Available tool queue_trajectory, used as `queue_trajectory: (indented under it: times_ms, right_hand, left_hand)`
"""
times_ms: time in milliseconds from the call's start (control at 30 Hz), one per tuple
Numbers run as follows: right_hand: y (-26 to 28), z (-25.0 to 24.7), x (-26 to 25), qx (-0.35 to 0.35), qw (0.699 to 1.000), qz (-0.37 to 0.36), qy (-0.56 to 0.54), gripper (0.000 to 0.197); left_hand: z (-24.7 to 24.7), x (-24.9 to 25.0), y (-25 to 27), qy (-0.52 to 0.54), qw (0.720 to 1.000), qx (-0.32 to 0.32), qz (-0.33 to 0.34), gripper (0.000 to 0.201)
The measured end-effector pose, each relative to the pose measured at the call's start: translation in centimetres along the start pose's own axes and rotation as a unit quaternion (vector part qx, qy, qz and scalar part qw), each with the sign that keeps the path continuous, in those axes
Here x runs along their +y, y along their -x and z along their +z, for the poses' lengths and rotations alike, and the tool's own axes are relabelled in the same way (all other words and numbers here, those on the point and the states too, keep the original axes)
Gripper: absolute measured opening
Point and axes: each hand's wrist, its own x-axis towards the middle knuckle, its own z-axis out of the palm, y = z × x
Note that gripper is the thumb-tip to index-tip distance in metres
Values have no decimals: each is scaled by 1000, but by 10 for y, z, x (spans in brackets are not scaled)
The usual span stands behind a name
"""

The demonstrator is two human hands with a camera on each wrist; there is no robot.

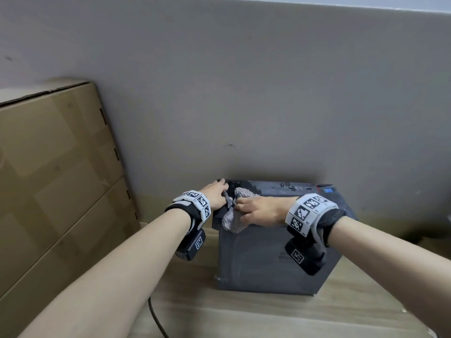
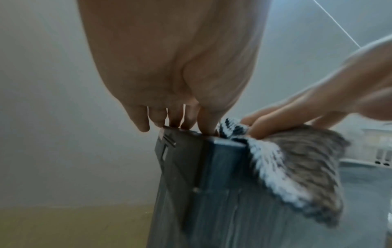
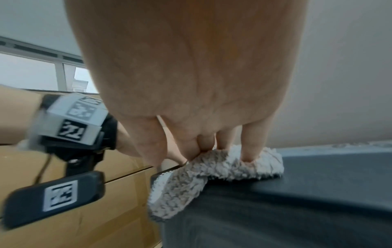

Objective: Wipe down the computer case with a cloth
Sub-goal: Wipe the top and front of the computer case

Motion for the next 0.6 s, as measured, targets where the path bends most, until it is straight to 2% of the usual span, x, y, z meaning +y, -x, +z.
queue_trajectory:
  times_ms: [100,200,333,467,600]
  right_hand:
    - [-22,-18,5,-11,999,48,-10,49]
    - [-47,-22,14,10,996,82,23,54]
    - [-55,-20,20,37,994,94,32,60]
    - [-44,-17,28,40,995,87,12,55]
    - [-1,-16,47,56,991,117,-35,48]
  left_hand:
    - [-3,3,0,-8,1000,3,8,55]
    - [-1,3,1,-7,1000,12,15,55]
    - [0,3,-1,-37,999,-11,12,66]
    - [-3,-3,-9,-50,996,-80,-8,90]
    - [-3,1,-5,-82,993,-85,-4,118]
